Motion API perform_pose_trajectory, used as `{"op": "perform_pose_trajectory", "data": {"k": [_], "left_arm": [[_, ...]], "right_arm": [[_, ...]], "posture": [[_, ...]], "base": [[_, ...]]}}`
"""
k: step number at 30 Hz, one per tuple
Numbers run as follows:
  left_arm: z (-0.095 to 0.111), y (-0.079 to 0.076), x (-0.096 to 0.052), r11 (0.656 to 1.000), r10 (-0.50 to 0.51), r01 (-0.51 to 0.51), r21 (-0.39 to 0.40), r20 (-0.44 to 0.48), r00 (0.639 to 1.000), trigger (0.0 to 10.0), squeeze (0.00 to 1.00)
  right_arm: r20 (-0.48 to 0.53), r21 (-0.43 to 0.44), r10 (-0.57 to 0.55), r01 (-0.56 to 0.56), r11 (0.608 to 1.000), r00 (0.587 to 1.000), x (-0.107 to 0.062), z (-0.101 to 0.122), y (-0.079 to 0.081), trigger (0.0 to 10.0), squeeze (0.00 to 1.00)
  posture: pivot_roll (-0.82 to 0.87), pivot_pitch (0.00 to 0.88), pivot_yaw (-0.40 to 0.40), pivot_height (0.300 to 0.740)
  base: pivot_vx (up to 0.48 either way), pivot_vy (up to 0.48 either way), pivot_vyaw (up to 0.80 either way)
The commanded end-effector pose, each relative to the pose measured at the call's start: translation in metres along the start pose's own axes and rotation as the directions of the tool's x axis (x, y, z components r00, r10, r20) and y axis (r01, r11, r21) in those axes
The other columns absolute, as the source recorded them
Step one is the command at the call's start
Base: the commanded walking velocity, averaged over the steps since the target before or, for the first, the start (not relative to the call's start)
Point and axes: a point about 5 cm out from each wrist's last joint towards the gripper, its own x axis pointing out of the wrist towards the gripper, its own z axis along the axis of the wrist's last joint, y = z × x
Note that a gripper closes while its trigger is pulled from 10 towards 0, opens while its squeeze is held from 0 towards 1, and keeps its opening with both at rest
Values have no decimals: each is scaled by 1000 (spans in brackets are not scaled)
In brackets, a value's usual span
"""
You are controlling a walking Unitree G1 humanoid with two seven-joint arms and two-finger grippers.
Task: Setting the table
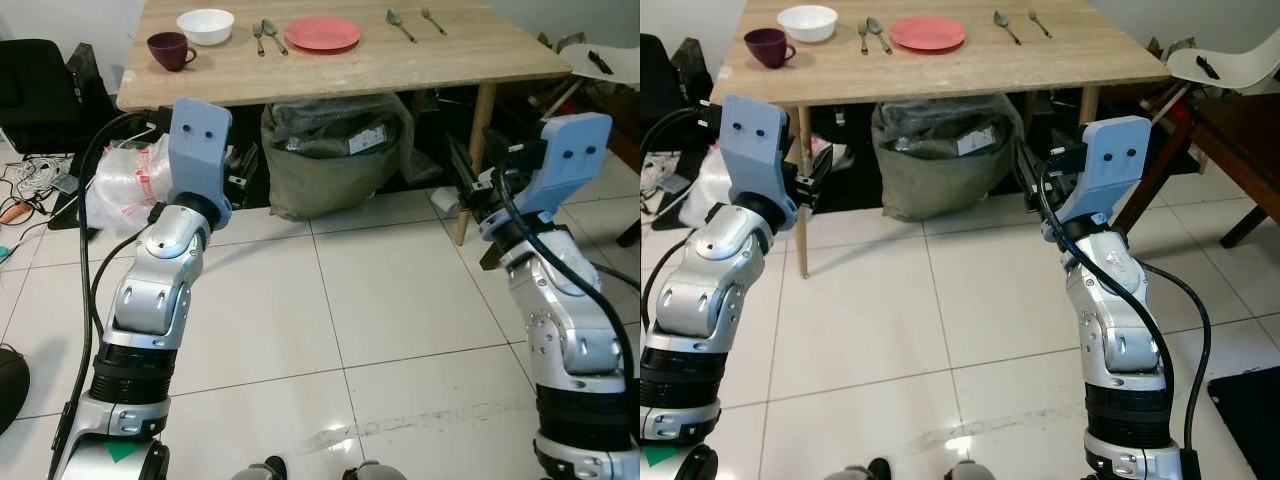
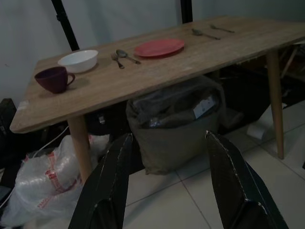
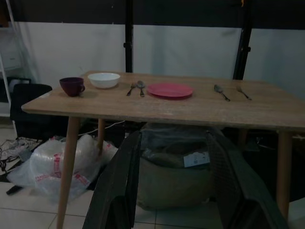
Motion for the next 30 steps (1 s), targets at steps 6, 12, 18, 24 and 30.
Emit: {"op": "perform_pose_trajectory", "data": {"k": [6, 12, 18, 24, 30], "left_arm": [[-4, 0, 0, 1000, -1, 2, 20, -19, 1000, 10000, 0], [-19, -1, -7, 998, -59, 60, 0, -73, 996, 10000, 0], [-67, 33, -36, 996, 80, -71, 53, -203, 976, 10000, 0], [-117, 48, -87, 997, 75, -68, 34, -364, 929, 10000, 0], [-168, 31, -127, 999, 35, -48, -10, -532, 846, 10000, 0]], "right_arm": [[-24, 30, -20, 20, 999, 1000, -3, -5, -3, 10000, 0], [-91, 59, -53, 58, 997, 994, -15, -28, -6, 10000, 0], [-265, 59, -68, 87, 994, 962, -44, -81, -5, 10000, 0], [-423, 119, -22, 80, 990, 906, -72, -128, 10, 10000, 0], [-545, 175, 52, 53, 983, 837, -100, -166, 32, 10000, 0]], "posture": [[-122, 23, 60, 740], [-122, 23, 60, 740], [-124, 31, 58, 740], [-112, 34, 48, 740], [-103, 32, 41, 740]], "base": [[0, 0, -777], [0, 0, -785], [0, 0, -784], [0, 0, -781], [0, 0, -778]]}}
